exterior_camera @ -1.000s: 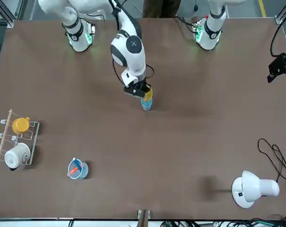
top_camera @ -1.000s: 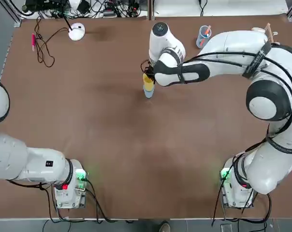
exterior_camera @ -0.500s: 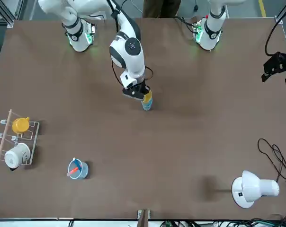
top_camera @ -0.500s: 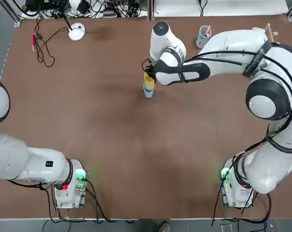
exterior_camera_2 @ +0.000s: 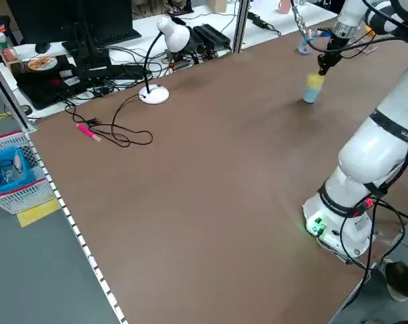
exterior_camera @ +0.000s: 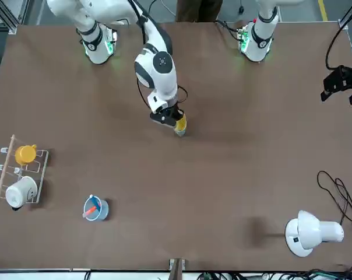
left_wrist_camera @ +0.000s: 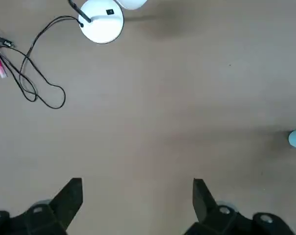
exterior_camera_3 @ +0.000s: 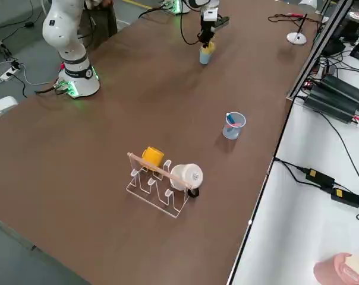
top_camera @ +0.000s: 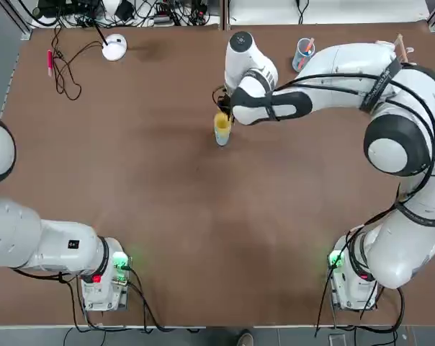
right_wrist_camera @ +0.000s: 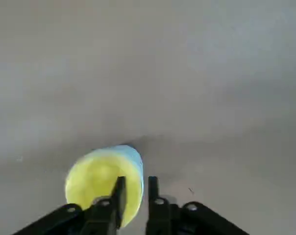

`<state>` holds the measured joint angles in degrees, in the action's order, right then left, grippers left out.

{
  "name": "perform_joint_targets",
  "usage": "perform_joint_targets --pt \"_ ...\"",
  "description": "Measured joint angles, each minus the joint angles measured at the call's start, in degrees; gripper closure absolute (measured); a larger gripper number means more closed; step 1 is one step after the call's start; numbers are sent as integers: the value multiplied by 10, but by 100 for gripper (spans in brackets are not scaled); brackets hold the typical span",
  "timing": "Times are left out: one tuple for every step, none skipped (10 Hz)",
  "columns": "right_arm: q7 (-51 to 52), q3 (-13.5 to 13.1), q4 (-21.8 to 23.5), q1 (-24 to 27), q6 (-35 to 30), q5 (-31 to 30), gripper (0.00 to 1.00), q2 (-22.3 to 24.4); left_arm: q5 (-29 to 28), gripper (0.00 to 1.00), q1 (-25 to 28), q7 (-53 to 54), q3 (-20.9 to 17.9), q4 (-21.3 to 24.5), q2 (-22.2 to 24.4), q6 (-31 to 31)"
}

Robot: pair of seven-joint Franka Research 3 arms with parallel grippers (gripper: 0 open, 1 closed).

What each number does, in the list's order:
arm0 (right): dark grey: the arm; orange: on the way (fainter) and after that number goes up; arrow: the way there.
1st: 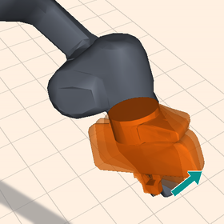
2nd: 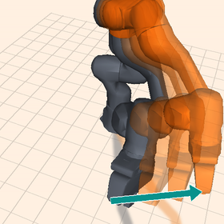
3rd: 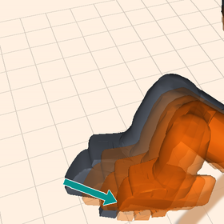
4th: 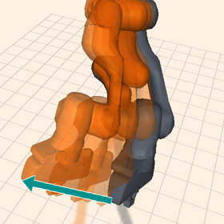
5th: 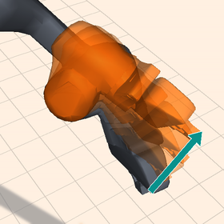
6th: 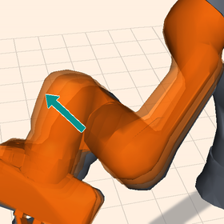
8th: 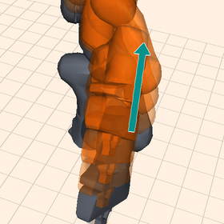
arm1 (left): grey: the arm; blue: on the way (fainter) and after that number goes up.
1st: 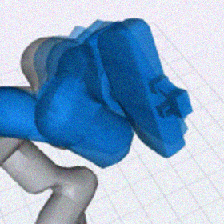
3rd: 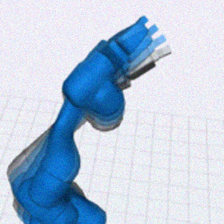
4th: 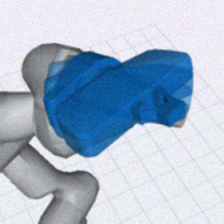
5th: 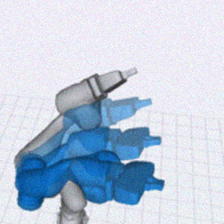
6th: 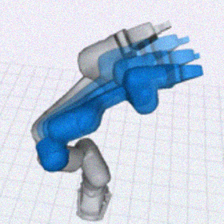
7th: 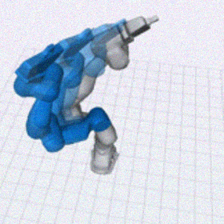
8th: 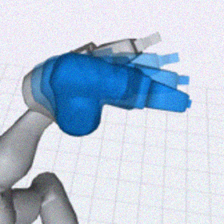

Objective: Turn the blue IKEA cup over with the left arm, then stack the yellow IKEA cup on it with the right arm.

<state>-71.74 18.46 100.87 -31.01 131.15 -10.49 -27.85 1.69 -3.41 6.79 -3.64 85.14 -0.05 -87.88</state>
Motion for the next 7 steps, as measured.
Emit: perform_joint_targets --pt "-6 0 0 2 0 0 53 0 0 1 1 0 0 0 -1 0" --pt "-13 0 0 2 0 0 39 0 0 1 1 0 0 0 -1 0" --pt "-15 0 0 3 -1 0 24 0 0 1 1 0 0 0 -2 1" --pt "-14 1 -1 6 -1 0 10 0 0 1 1 0 0 0 -3 1" --pt "-4 2 -3 16 -6 -1 0 1 0 1 1 0 0 0 -3 1" --pt "25 2 -7 36 -18 -1 0 6 0 1 1 -2 0 0 -3 1" --pt "67 4 -12 64 -26 -1 0 12 0 1 1 -8 0 0 -3 1"
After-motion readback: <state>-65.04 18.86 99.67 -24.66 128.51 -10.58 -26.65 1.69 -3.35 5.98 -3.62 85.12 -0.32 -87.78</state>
